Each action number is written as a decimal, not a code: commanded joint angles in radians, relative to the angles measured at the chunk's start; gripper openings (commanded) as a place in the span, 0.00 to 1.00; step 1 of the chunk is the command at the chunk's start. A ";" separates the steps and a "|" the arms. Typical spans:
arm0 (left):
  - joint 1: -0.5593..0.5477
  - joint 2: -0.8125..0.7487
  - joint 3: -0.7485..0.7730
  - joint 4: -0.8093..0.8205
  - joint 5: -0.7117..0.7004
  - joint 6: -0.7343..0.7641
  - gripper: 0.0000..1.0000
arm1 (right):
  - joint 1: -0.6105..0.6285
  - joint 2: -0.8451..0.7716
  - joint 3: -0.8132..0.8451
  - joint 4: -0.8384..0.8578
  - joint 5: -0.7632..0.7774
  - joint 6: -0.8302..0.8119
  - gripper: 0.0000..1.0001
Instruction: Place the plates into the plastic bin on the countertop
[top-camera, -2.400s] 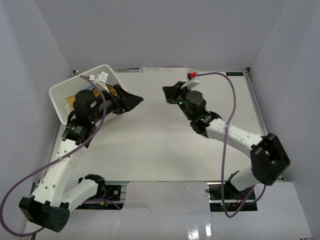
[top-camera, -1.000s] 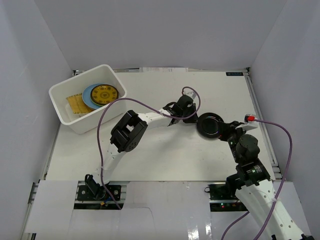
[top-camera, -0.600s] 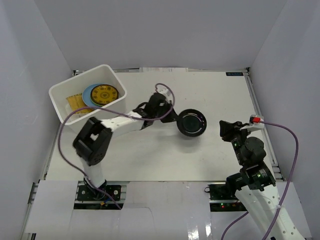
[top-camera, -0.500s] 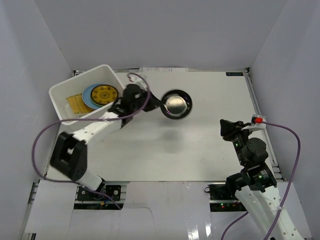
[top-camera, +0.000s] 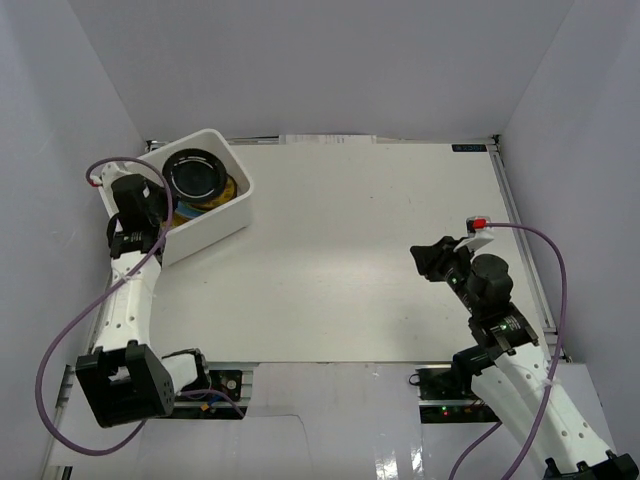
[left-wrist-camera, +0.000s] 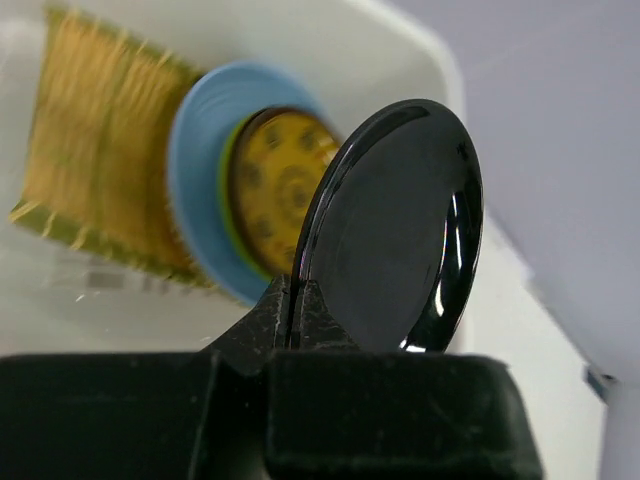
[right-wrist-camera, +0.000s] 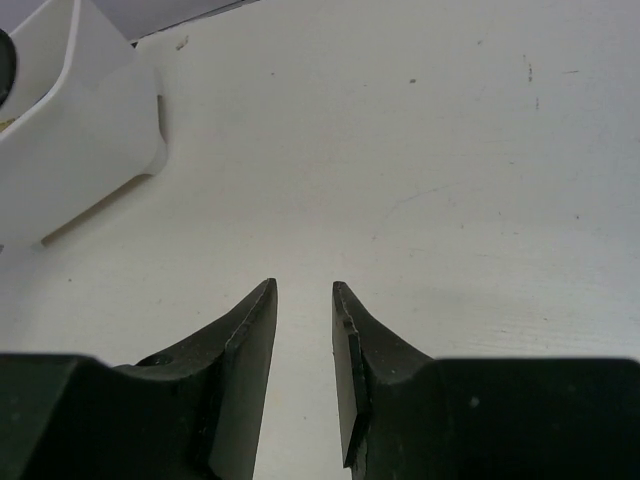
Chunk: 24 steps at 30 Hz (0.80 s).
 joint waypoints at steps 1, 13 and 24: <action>0.018 0.067 -0.007 -0.080 -0.067 0.011 0.00 | -0.001 0.005 0.013 0.071 -0.067 -0.007 0.35; 0.080 0.123 0.005 -0.078 -0.040 0.000 0.48 | -0.001 0.034 0.006 0.085 -0.102 0.005 0.36; 0.054 -0.153 -0.001 0.039 0.229 -0.026 0.98 | 0.002 0.048 0.048 0.083 -0.145 -0.004 0.78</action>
